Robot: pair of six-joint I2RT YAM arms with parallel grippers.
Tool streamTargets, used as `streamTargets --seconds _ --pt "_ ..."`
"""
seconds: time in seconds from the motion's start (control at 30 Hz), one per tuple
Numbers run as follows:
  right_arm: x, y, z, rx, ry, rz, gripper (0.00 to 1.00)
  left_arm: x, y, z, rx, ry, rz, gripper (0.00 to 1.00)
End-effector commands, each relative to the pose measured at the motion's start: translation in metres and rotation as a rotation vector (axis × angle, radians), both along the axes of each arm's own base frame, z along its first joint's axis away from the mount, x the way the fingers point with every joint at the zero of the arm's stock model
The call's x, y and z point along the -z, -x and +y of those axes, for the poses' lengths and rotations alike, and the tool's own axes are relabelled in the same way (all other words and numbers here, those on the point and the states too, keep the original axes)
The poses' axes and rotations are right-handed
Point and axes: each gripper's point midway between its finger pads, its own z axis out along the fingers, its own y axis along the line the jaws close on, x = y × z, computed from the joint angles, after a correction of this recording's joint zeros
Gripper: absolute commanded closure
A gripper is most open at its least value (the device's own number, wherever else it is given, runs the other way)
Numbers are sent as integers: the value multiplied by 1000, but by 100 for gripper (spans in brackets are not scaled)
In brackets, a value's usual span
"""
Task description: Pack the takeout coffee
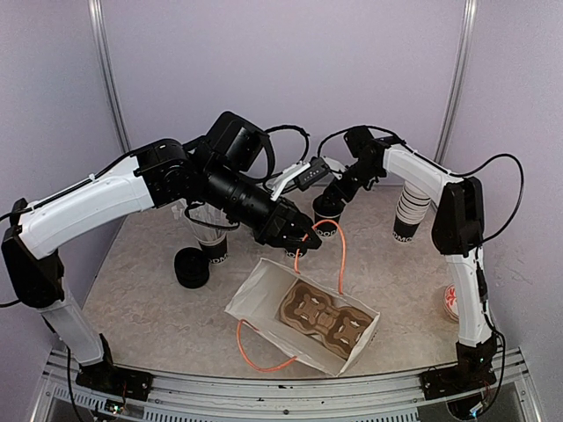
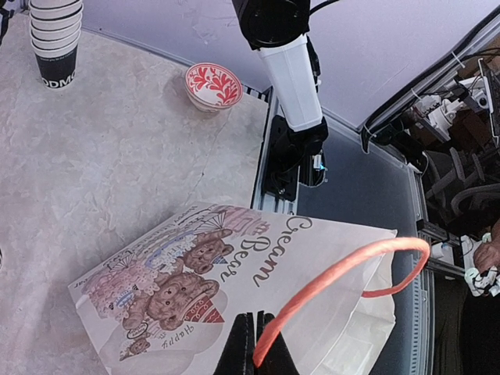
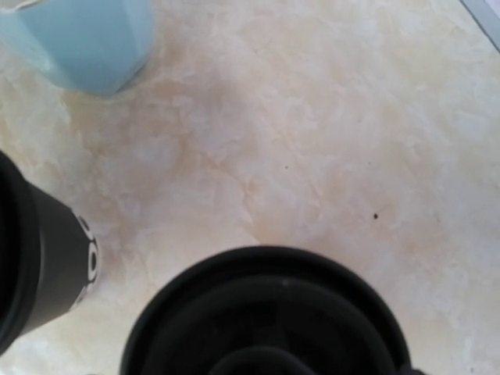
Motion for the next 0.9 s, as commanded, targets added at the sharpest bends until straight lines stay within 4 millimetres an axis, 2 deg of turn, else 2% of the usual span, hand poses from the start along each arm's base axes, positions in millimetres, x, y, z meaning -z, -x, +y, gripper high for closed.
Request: streamTargets --seconds 0.0,0.17,0.27,0.3,0.4,0.47,0.7,0.8,0.87 --pt "19 0 0 17 20 48 20 -13 2 3 -4 36 -25 100" --pt "22 4 -2 23 28 70 26 -15 1 2 -9 40 -30 100" --pt "20 4 -5 33 37 56 20 -18 0 3 -11 47 -39 100" --pt "19 2 -6 38 43 49 14 -19 0 3 -11 48 -39 100" --pt "20 0 -8 44 52 38 11 -18 1 2 -8 47 -35 100" --pt "13 1 -5 36 34 34 10 -17 2 1 -6 47 -34 100" --pt "-31 5 1 21 -35 -25 13 -17 5 1 -1 47 -33 100" --pt "-32 4 -1 24 -29 -35 12 -18 4 0 3 49 -35 100" --pt "-25 3 -2 26 -17 -24 11 -17 4 -1 4 49 -34 100"
